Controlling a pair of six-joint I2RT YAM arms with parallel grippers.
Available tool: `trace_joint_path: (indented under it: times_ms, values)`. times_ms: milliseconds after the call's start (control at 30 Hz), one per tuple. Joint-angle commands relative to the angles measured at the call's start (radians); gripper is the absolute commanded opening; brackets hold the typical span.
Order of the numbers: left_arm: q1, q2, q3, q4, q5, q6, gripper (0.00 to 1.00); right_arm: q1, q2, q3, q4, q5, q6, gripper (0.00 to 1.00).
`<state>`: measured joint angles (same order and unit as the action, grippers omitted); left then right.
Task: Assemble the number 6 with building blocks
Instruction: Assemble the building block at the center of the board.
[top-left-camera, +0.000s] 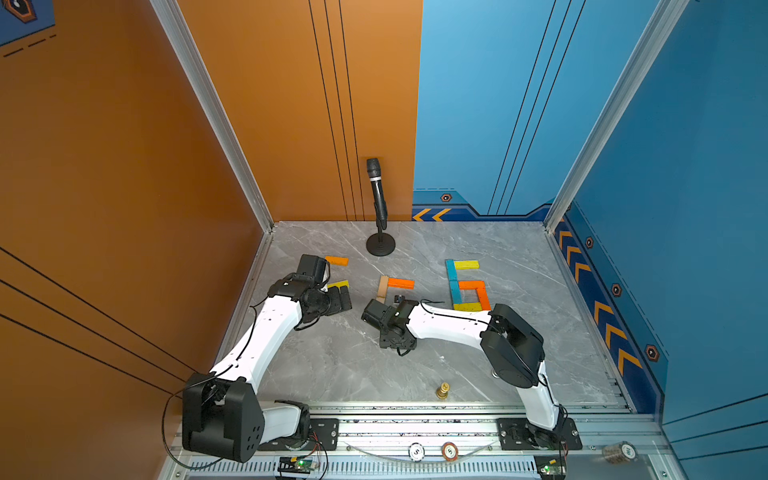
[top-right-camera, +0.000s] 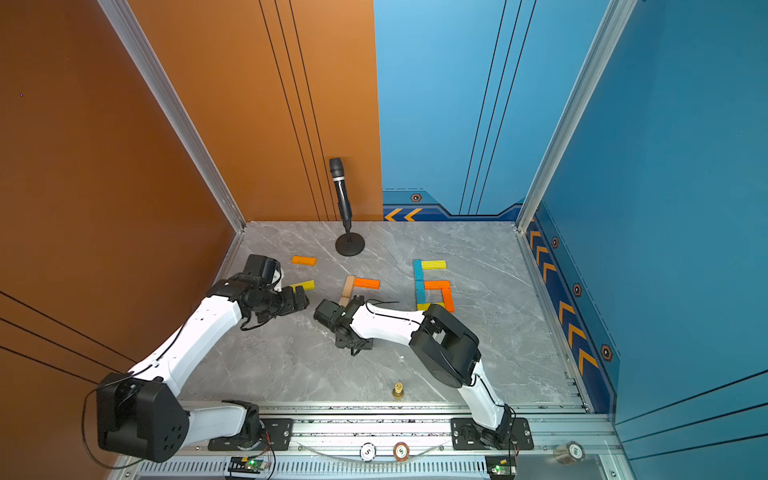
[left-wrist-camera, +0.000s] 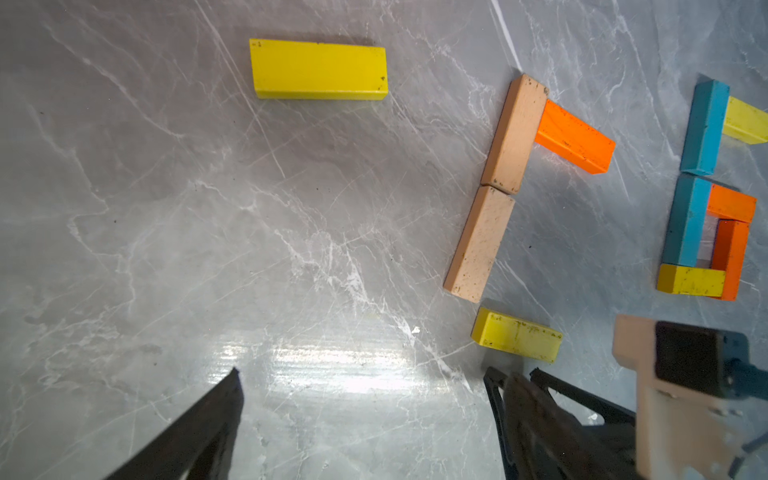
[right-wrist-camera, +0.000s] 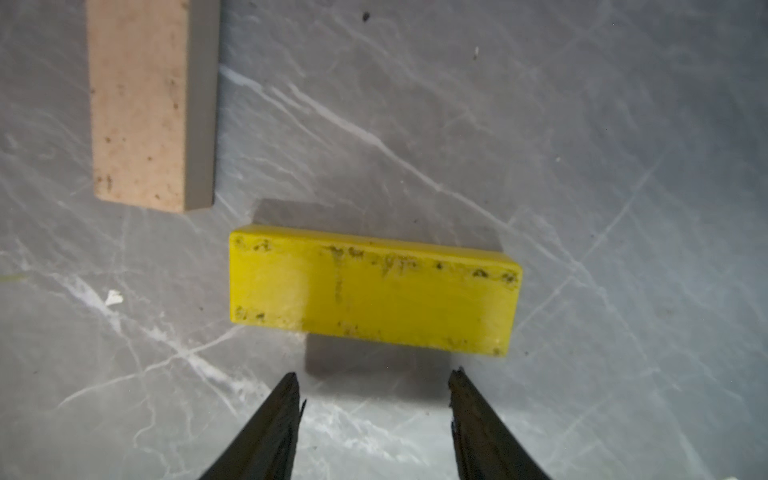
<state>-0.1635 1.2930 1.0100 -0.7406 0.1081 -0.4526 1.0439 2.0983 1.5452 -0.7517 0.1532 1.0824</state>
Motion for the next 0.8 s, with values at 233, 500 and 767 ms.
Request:
trace_joint_path:
  times_ms: [233,500,767]
  values:
    - [0.023,-0.004,-0.01,0.014,0.033,0.002,0.98,-0.062,0.105,0.102,-0.029,-0.03,0.004,0.59]
    - [0.031,0.011,-0.012,0.017,0.053,0.0,0.98,-0.115,0.148,0.174,-0.034,-0.032,-0.031,0.58]
    - [0.036,0.02,-0.011,0.021,0.059,0.0,0.98,-0.151,0.188,0.227,-0.037,-0.042,-0.05,0.58]
